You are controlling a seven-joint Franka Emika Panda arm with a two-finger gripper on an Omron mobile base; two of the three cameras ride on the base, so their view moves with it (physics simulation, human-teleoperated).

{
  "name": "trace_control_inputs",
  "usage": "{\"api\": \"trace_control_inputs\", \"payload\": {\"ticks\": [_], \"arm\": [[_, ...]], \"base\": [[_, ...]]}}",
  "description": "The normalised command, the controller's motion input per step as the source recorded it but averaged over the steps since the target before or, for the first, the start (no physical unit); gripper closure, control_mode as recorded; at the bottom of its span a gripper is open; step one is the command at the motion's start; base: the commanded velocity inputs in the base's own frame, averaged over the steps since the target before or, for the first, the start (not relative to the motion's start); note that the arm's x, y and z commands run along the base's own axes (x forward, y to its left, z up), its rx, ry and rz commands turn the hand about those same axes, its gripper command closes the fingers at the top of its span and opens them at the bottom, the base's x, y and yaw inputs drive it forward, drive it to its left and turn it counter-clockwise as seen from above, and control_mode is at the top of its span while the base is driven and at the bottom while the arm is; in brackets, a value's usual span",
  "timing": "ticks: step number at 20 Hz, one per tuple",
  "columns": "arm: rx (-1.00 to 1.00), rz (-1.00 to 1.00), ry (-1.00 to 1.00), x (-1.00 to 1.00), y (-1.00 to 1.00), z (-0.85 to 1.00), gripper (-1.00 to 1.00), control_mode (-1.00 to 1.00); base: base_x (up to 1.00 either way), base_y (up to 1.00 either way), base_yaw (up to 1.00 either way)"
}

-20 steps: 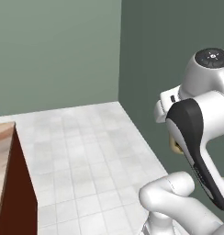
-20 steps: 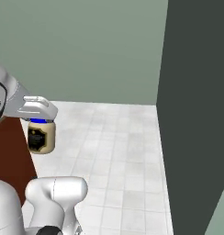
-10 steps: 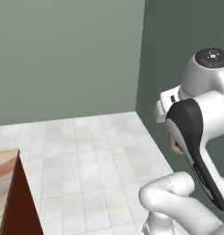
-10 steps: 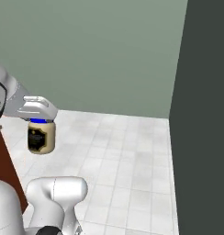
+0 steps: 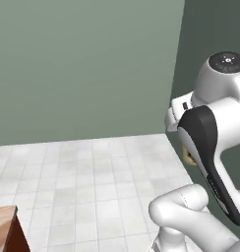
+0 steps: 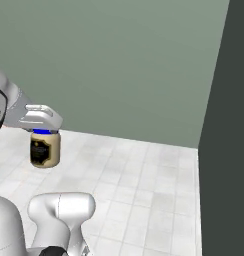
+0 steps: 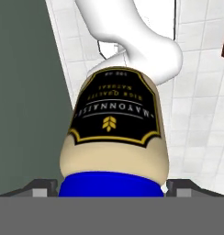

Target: Move the mayonnaise and shaker from the cabinet to the dining counter.

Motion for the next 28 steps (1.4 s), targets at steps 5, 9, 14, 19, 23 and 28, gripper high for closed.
{"api": "trace_control_inputs", "payload": {"ticks": [5, 9, 14, 19, 23, 28], "arm": [[0.0, 0.0, 0.0, 0.0, 0.0, 0.0, 1.0, 1.0], [0.0, 0.0, 0.0, 0.0, 0.0, 0.0, 1.0, 1.0], [0.0, 0.0, 0.0, 0.0, 0.0, 0.0, 1.0, 1.0], [0.0, 0.0, 0.0, 0.0, 0.0, 0.0, 1.0, 1.0], [0.0, 0.0, 0.0, 0.0, 0.0, 0.0, 1.0, 1.0], [0.0, 0.0, 0.0, 0.0, 0.0, 0.0, 1.0, 1.0]], "base": [[1.0, 0.0, 0.21], [1.0, 0.0, 0.35], [1.0, 0.0, 0.51], [1.0, 0.0, 0.59], [1.0, 0.0, 0.62], [1.0, 0.0, 0.62]]}}
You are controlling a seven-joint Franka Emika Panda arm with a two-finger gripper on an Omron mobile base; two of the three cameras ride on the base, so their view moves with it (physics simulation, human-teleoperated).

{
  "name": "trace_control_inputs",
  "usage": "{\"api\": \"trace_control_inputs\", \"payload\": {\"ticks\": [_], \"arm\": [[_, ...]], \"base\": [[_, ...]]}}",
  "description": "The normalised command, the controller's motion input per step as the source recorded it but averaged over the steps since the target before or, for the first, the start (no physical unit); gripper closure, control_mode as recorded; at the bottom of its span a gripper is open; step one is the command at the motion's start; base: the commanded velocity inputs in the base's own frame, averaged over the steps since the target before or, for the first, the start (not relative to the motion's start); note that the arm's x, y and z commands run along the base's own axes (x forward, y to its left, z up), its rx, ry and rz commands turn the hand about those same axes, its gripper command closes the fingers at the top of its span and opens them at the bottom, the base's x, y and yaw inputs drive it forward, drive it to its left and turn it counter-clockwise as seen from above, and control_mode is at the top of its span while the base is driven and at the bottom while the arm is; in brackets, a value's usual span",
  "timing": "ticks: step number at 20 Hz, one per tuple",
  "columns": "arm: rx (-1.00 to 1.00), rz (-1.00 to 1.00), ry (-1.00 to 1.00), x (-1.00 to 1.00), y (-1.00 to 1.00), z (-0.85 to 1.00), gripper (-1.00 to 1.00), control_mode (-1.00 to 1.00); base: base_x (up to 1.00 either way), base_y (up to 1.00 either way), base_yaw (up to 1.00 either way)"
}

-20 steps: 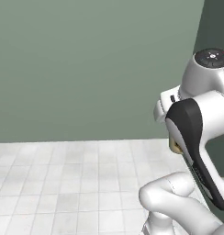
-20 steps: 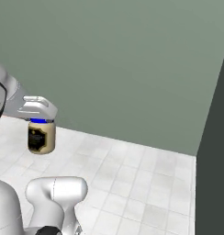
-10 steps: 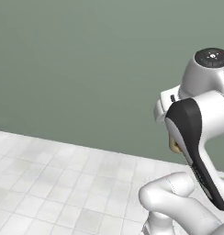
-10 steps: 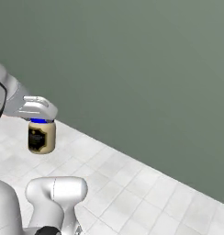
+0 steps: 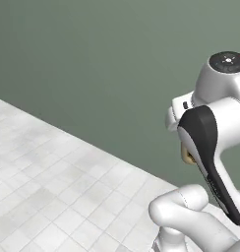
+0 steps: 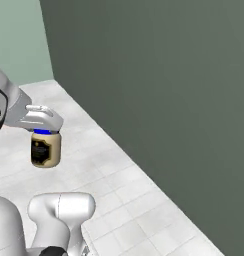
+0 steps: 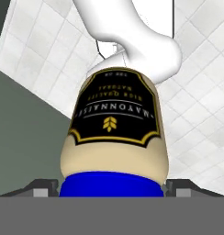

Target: Move the mayonnaise and shaker from the cabinet to the dining counter.

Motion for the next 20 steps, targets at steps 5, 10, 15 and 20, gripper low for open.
{"api": "trace_control_inputs", "payload": {"ticks": [5, 10, 15, 20], "arm": [[0.0, 0.0, 0.0, 0.0, 0.0, 0.0, 1.0, 1.0], [0.0, 0.0, 0.0, 0.0, 0.0, 0.0, 1.0, 1.0], [0.0, 0.0, 0.0, 0.0, 0.0, 0.0, 1.0, 1.0], [0.0, 0.0, 0.0, 0.0, 0.0, 0.0, 1.0, 1.0]], "base": [[1.0, 0.0, 0.6], [1.0, 0.0, 0.58], [1.0, -0.02, 0.57], [1.0, -0.05, 0.57]]}}
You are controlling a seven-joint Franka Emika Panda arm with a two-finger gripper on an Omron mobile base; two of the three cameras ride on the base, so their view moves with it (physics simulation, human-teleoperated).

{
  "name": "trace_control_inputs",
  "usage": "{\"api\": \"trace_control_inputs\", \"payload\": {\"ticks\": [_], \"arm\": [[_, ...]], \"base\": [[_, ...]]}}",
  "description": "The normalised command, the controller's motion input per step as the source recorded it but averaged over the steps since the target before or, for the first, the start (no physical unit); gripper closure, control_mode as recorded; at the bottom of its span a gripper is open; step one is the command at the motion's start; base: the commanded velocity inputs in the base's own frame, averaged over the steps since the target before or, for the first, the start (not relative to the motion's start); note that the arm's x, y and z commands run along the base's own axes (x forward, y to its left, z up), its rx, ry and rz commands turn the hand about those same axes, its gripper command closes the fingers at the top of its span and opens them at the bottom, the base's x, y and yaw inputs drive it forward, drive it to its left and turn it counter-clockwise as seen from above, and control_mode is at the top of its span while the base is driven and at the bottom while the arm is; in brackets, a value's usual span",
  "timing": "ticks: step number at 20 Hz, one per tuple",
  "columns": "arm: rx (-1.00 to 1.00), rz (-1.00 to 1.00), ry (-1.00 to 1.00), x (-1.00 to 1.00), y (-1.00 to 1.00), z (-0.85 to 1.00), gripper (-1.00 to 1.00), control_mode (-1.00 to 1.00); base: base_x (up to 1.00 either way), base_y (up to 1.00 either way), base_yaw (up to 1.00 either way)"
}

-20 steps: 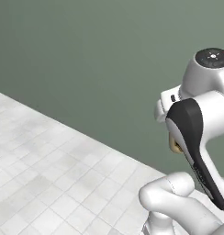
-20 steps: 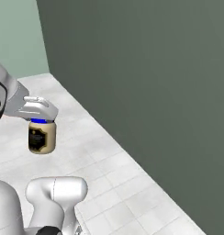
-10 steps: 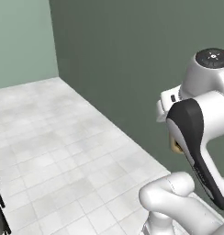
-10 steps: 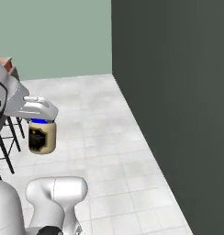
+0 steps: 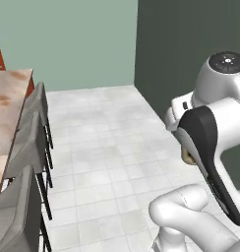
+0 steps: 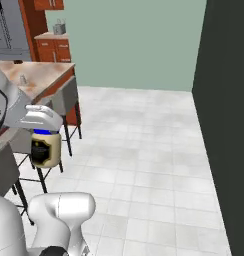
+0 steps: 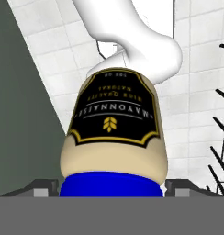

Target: Move the mayonnaise and shaker from the cabinet to the dining counter.

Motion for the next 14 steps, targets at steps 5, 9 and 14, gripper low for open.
{"api": "trace_control_inputs", "payload": {"ticks": [5, 9, 14], "arm": [[0.0, 0.0, 0.0, 0.0, 0.0, 0.0, 1.0, 1.0], [0.0, 0.0, 0.0, 0.0, 0.0, 0.0, 1.0, 1.0], [0.0, 0.0, 0.0, 0.0, 0.0, 0.0, 1.0, 1.0]], "base": [[1.0, -0.35, 0.53], [1.0, -0.69, 0.4], [1.0, -0.82, 0.36]]}}
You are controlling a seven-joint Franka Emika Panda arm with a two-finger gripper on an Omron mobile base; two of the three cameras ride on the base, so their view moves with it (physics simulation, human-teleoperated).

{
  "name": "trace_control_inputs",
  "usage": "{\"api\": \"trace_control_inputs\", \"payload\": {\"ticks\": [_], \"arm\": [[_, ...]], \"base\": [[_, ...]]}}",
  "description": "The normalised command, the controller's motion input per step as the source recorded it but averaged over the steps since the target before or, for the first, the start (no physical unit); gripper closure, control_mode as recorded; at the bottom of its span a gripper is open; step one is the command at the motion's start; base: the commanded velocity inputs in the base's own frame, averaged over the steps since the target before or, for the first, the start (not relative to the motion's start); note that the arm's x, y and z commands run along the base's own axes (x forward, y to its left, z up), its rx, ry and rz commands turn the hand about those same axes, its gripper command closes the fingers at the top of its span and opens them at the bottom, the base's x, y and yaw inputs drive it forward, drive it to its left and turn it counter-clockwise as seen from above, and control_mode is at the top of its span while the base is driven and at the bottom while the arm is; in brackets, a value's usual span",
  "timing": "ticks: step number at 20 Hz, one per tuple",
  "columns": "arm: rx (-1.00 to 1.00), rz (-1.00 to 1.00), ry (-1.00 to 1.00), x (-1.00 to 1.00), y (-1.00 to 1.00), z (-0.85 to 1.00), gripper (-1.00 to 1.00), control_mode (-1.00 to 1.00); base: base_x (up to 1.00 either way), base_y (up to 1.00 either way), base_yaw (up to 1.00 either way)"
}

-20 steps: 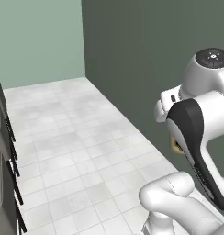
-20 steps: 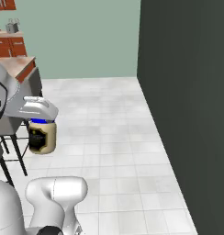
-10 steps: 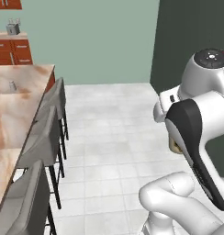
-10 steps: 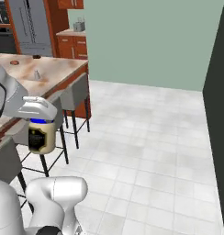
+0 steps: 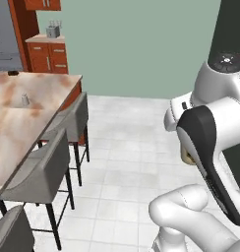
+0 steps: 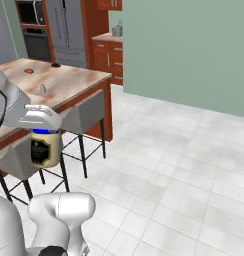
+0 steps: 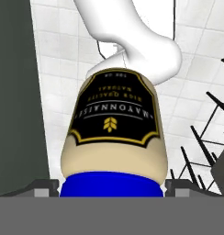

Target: Move the mayonnaise and shaker from the cabinet to the dining counter.

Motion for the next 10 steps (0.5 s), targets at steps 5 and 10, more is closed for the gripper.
{"api": "trace_control_inputs", "payload": {"ticks": [5, 10], "arm": [[0.0, 0.0, 0.0, 0.0, 0.0, 0.0, 1.0, 1.0], [0.0, 0.0, 0.0, 0.0, 0.0, 0.0, 1.0, 1.0]], "base": [[1.0, -0.86, 0.32], [1.0, -0.71, 0.36]]}}
